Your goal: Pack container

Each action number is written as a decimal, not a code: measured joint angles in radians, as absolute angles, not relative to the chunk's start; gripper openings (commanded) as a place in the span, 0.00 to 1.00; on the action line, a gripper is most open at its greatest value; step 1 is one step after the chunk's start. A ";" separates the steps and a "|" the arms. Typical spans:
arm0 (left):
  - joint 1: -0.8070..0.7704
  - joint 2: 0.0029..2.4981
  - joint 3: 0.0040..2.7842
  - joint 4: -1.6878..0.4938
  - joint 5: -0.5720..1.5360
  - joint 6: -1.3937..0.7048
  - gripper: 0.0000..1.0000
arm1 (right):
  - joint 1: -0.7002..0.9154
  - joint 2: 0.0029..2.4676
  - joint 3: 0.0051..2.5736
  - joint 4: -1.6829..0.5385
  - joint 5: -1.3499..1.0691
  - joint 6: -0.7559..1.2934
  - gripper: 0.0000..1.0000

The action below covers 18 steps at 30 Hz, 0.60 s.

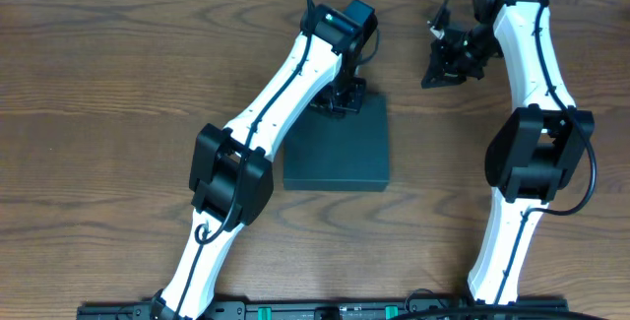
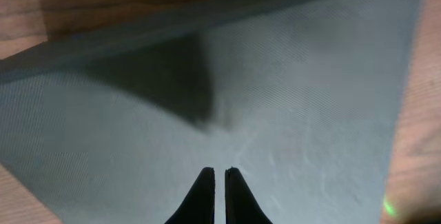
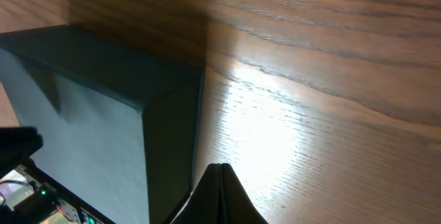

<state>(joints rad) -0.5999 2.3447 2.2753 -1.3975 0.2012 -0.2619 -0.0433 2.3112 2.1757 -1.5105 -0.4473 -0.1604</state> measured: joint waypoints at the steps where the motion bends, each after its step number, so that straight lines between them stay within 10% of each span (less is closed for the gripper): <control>1: -0.600 2.345 2.258 -1.385 0.190 -0.266 0.06 | -0.048 2.311 2.176 -1.510 -0.448 -0.160 0.01; 10: -0.603 2.296 2.105 -1.271 0.150 -0.292 0.06 | -0.071 2.311 2.176 -1.510 -0.448 -0.160 0.03; 18: -0.603 2.279 2.093 -1.271 0.149 -0.296 0.06 | -0.073 2.311 2.176 -1.473 -0.444 -0.166 0.78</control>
